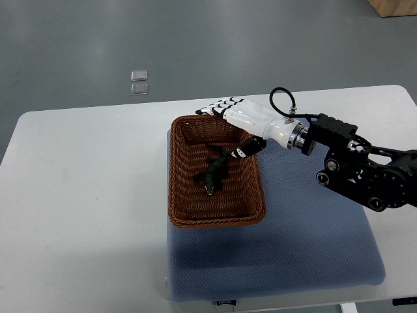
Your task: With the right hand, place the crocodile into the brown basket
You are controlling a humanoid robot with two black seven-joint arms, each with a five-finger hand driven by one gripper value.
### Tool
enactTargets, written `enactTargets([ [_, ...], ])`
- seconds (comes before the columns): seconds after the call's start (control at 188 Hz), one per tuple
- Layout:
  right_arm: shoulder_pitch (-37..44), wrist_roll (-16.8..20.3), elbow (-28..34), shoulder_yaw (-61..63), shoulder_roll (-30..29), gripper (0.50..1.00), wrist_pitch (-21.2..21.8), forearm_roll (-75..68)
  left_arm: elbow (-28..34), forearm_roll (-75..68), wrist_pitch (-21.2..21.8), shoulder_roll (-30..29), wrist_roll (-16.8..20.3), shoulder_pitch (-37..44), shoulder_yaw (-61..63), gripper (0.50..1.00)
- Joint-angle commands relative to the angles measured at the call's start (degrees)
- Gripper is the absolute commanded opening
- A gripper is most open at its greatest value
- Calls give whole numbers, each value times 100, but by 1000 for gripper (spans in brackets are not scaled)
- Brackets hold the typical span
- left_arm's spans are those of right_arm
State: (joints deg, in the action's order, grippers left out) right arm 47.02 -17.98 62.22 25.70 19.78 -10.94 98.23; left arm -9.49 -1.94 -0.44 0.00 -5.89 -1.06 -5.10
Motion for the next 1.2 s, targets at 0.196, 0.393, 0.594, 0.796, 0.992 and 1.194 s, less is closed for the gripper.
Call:
enactTargets([
  [0.196, -598, 22, -386, 2140, -88, 926, 927, -568, 0, 1, 0, 0, 0, 0, 0, 1000],
  [0.393, -984, 242, -729, 3819, -378, 926, 2078, -1526, 0, 1, 0, 0, 0, 0, 0, 1000],
  [0.594, -1336, 523, -1160, 5112, -897, 926, 2500, -2176, 0, 1, 0, 0, 0, 0, 0, 1000],
  [0.796, -1415, 813, -1757, 5946, -1230, 926, 2738, -2862, 0, 1, 0, 0, 0, 0, 0, 1000],
  [0.992, -1635, 831, -1801, 6474, -1459, 928, 2738, -2950, 0, 1, 0, 0, 0, 0, 0, 1000],
  [1.194, -1758, 813, -1872, 6483, -1556, 928, 2641, -3618, 0, 1, 0, 0, 0, 0, 0, 1000],
])
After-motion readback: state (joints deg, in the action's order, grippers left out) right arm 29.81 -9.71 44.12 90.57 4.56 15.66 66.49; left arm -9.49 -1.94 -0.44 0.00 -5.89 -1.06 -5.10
